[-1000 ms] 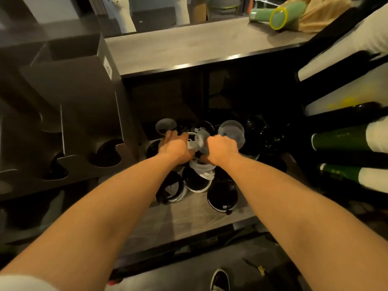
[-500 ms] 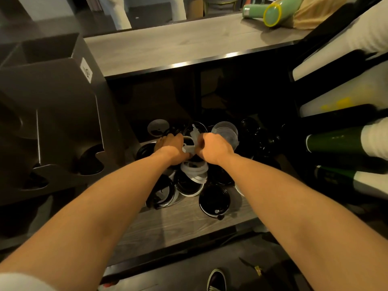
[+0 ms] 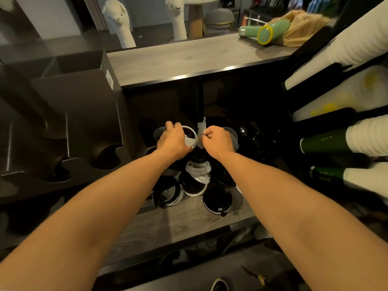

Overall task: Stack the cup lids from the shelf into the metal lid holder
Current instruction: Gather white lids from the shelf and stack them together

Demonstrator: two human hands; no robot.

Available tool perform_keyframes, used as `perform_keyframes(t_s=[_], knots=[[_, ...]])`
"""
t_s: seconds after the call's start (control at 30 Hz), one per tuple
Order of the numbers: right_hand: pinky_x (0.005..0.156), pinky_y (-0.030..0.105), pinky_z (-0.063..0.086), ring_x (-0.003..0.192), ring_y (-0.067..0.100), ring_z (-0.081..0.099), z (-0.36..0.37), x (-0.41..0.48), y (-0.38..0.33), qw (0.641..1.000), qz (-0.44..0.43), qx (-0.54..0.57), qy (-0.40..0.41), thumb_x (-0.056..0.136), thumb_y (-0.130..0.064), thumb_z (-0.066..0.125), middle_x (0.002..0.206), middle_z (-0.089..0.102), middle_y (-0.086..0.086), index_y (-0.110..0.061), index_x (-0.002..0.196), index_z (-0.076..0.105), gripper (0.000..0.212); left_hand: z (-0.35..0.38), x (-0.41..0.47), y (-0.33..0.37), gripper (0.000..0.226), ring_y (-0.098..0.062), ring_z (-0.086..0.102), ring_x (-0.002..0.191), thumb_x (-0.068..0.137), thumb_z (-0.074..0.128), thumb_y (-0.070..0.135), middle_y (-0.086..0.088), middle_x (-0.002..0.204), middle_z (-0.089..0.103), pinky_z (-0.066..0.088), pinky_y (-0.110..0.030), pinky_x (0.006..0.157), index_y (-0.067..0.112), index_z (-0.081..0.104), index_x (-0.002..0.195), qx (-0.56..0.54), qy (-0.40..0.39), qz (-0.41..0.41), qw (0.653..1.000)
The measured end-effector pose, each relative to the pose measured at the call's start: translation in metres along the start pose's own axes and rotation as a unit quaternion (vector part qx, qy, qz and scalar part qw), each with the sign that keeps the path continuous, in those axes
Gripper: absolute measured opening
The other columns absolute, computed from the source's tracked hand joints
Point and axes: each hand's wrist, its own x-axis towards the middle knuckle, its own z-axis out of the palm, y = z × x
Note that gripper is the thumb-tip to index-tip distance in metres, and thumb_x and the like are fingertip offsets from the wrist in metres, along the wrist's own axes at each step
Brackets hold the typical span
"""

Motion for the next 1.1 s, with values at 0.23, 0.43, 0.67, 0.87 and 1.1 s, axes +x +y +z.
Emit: perform_keyframes(t_s=[0.23, 0.43, 0.67, 0.87, 1.1], knots=[[0.055, 0.031, 0.038, 0.082, 0.022, 0.062, -0.011, -0.051, -0.034, 0.998, -0.008, 0.001, 0.066, 0.102, -0.028, 0.048, 0.084, 0.066, 0.002, -0.016, 0.104, 0.064, 0.02, -0.03, -0.049, 0.004, 0.086, -0.033, 0.054, 0.114, 0.079, 0.081, 0.04, -0.016, 0.14, 0.03, 0.051, -0.036, 0.09, 0.002, 0.033, 0.141, -0.031, 0.0, 0.056, 0.998], [0.088, 0.038, 0.045, 0.11, 0.032, 0.058, -0.016, -0.112, -0.062, 0.99, 0.04, -0.025, 0.133, 0.104, -0.025, 0.033, 0.12, 0.064, 0.015, -0.006, 0.122, 0.06, 0.038, -0.056, -0.112, -0.007, 0.069, -0.021, 0.049, 0.096, 0.077, 0.083, 0.039, -0.011, 0.136, 0.032, 0.044, -0.027, 0.081, 0.007, 0.046, 0.127, -0.052, -0.036, 0.103, 0.993], [0.074, 0.035, 0.041, 0.095, 0.03, 0.057, 0.01, -0.172, -0.103, 0.993, 0.035, -0.015, 0.115, 0.102, -0.025, 0.034, 0.105, 0.065, 0.015, -0.007, 0.1, 0.065, 0.036, -0.086, -0.185, -0.068, 0.084, -0.02, 0.048, 0.106, 0.064, 0.089, 0.041, -0.002, 0.121, 0.045, 0.049, -0.033, 0.085, 0.015, 0.041, 0.127, -0.113, 0.007, 0.148, 0.983], [0.066, 0.031, 0.035, 0.079, 0.026, 0.056, 0.053, -0.189, -0.151, 0.998, -0.018, -0.02, 0.057, 0.099, -0.034, 0.046, 0.08, 0.063, 0.008, -0.015, 0.07, 0.06, 0.038, -0.11, -0.222, -0.154, 0.079, -0.016, 0.052, 0.099, 0.062, 0.089, 0.047, 0.002, 0.113, 0.051, 0.053, -0.032, 0.083, 0.021, 0.044, 0.121, -0.155, 0.052, 0.111, 0.98], [0.068, 0.034, 0.05, 0.078, 0.022, 0.063, 0.097, -0.205, -0.206, 0.993, -0.106, 0.003, -0.044, 0.094, -0.029, 0.056, 0.081, 0.069, 0.008, -0.009, 0.083, 0.072, 0.028, -0.136, -0.245, -0.234, 0.078, -0.014, 0.052, 0.104, 0.066, 0.086, 0.051, 0.002, 0.119, 0.054, 0.051, -0.029, 0.085, 0.019, 0.049, 0.127, -0.17, 0.156, 0.064, 0.971]])
